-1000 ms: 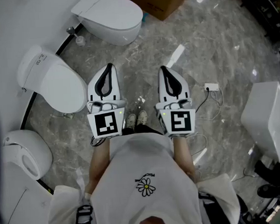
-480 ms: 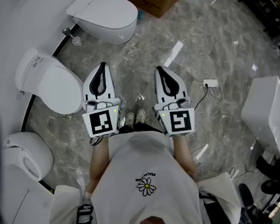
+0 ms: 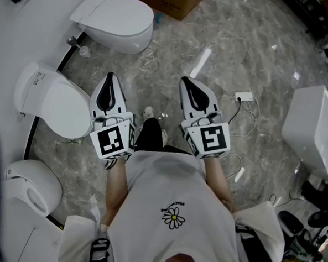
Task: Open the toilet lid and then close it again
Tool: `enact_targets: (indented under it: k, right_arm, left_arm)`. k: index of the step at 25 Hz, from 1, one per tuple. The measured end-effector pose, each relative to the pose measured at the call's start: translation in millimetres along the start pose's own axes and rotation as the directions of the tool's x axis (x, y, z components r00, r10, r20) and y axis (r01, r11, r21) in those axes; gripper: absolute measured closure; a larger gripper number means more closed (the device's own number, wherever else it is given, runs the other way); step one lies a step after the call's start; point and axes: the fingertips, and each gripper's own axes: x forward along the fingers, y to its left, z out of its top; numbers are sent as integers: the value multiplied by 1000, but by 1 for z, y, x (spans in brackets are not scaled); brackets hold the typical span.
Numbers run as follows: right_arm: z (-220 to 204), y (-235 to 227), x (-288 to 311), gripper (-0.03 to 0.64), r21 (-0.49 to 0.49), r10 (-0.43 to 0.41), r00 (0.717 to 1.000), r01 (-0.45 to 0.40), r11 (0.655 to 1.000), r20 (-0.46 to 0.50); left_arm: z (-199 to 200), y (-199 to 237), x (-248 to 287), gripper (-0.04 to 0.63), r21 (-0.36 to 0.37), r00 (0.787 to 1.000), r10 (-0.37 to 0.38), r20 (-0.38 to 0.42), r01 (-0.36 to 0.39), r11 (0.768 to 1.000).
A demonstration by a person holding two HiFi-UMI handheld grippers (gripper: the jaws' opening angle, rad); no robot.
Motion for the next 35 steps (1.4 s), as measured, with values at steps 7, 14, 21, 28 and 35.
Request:
enact_targets:
  k: [7,14,21,28,35]
  right_arm:
    - [2,-19,17,587,4,-7,1000,7,1000,19]
    - [-7,-44,48,588,86,-31,999,29,996,20]
    - [-1,-65,123,586,44,-27,1000,27,999,4]
    - [15,-79,227,586,16,19,999,-18,1000,-32]
    - [37,-86,334,586,-69,64,997,-68,995,-51]
  left_arm:
    - [9,-14,39,571,19,998,-45,47,44,999]
    - [0,-15,92,571,3,994,-92,55,92,996]
    - [-12,6,163,571,-43,994,-99,55,102,994]
    - [-20,50,248,571,-105,996,-79,44,84,991]
    - [-20,92,327,571,-109,997,-47,60,53,993]
